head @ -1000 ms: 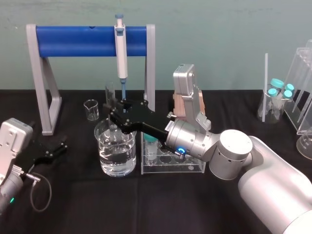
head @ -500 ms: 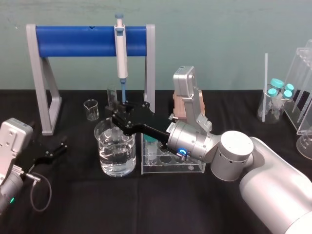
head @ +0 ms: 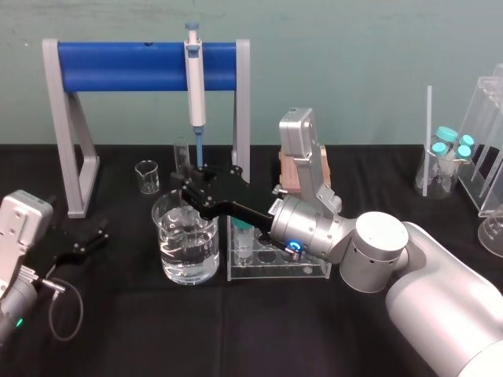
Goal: Hold the test tube with one hand and immerse one end into the beaker, then return it to the test tube rack.
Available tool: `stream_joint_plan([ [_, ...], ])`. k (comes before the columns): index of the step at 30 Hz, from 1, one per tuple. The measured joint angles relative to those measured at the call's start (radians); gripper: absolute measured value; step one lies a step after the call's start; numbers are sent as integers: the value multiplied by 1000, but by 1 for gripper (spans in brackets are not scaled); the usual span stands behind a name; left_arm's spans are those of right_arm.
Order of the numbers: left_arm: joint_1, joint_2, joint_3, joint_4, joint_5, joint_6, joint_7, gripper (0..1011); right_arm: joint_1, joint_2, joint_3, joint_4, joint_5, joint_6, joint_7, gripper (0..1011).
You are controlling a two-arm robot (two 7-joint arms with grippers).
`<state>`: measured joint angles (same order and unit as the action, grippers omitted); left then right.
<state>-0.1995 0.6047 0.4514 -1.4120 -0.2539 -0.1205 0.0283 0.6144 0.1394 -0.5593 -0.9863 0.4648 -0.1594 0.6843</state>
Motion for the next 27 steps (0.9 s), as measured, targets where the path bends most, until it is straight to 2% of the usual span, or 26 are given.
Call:
stream_joint_plan([
  [27,0,0,0,0,0,0,0,1000,-4,1,1,-7,1,5,4,226],
])
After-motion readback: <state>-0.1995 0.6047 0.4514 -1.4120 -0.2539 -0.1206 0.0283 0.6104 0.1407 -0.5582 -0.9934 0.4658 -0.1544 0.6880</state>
